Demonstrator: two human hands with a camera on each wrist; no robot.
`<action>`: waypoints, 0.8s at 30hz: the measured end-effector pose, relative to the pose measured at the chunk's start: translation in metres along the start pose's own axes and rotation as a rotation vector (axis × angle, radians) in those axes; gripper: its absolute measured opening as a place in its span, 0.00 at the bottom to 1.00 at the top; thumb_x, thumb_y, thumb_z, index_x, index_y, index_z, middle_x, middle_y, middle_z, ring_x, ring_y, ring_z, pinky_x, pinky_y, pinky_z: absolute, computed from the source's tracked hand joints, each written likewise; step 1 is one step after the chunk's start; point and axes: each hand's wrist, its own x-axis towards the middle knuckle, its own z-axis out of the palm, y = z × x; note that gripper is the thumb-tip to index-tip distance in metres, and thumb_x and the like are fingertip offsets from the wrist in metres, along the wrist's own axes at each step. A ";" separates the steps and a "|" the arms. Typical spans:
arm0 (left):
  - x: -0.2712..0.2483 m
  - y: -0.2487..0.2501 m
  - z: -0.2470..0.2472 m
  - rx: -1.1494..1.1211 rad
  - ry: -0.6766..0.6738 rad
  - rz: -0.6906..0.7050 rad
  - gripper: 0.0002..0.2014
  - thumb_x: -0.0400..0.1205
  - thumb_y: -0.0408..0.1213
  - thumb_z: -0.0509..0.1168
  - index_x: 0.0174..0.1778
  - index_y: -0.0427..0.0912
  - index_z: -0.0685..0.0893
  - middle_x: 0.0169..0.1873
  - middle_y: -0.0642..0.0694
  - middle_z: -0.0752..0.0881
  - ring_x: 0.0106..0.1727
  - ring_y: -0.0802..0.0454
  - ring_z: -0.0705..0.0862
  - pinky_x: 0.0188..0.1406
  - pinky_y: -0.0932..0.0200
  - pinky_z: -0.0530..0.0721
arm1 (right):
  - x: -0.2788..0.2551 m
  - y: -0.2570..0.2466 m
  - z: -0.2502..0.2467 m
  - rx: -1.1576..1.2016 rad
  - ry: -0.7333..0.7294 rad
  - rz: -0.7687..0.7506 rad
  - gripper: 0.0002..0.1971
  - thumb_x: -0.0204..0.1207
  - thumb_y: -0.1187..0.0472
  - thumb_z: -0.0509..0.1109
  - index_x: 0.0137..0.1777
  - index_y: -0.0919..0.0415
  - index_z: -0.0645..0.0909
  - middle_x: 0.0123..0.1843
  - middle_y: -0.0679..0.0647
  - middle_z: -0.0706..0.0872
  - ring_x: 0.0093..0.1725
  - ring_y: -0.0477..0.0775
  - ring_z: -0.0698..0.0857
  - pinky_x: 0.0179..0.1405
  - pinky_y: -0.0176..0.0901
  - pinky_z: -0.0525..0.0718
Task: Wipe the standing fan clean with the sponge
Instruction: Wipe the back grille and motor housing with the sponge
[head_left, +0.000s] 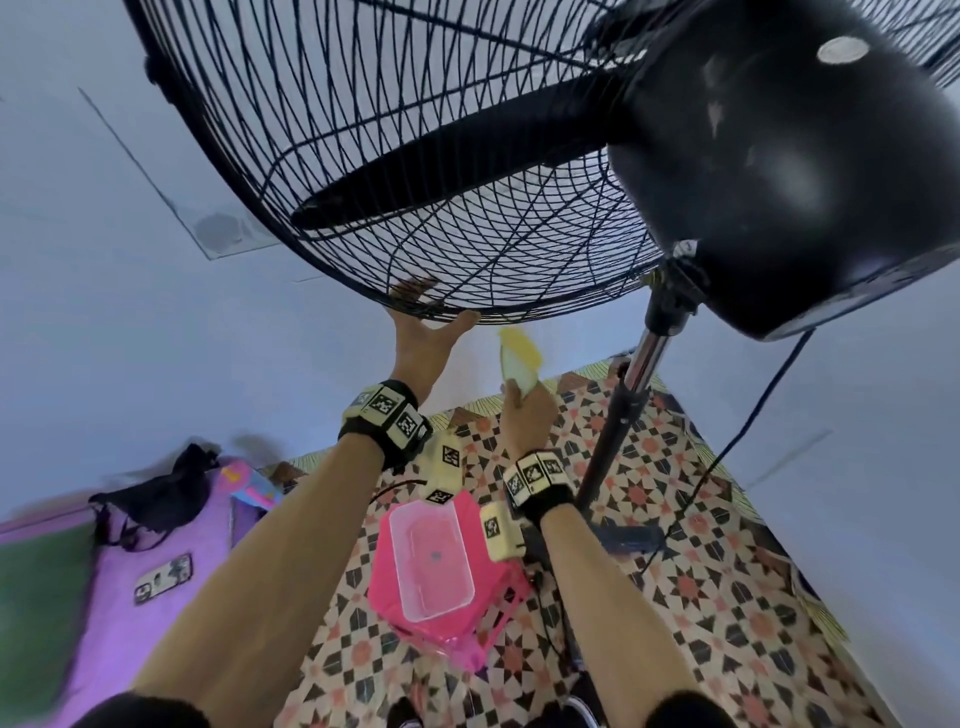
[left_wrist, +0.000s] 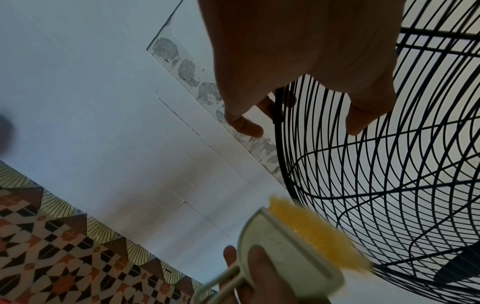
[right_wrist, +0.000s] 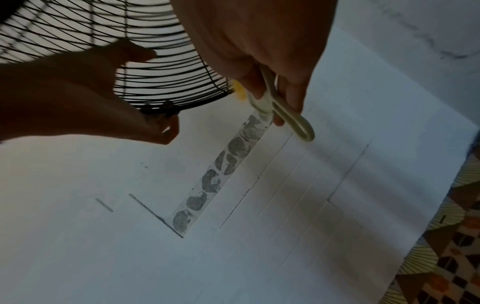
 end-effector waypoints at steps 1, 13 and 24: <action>-0.001 0.000 -0.001 0.002 0.002 0.006 0.47 0.77 0.43 0.83 0.84 0.45 0.57 0.74 0.53 0.72 0.73 0.52 0.74 0.80 0.46 0.72 | 0.009 -0.005 0.002 -0.009 -0.025 0.009 0.17 0.88 0.57 0.66 0.48 0.72 0.89 0.41 0.64 0.91 0.41 0.65 0.90 0.40 0.53 0.87; -0.004 0.001 0.001 0.002 0.020 0.007 0.47 0.77 0.43 0.82 0.84 0.45 0.57 0.75 0.52 0.72 0.73 0.52 0.73 0.80 0.43 0.73 | -0.006 0.003 -0.013 0.106 0.003 -0.020 0.19 0.87 0.54 0.68 0.42 0.69 0.86 0.33 0.62 0.90 0.32 0.62 0.89 0.34 0.61 0.89; -0.002 0.000 -0.001 0.008 0.025 0.009 0.48 0.78 0.44 0.82 0.85 0.44 0.56 0.78 0.52 0.71 0.76 0.52 0.71 0.81 0.46 0.71 | -0.036 -0.007 -0.014 0.149 0.099 -0.131 0.20 0.87 0.62 0.70 0.32 0.70 0.81 0.24 0.67 0.84 0.21 0.64 0.83 0.21 0.57 0.82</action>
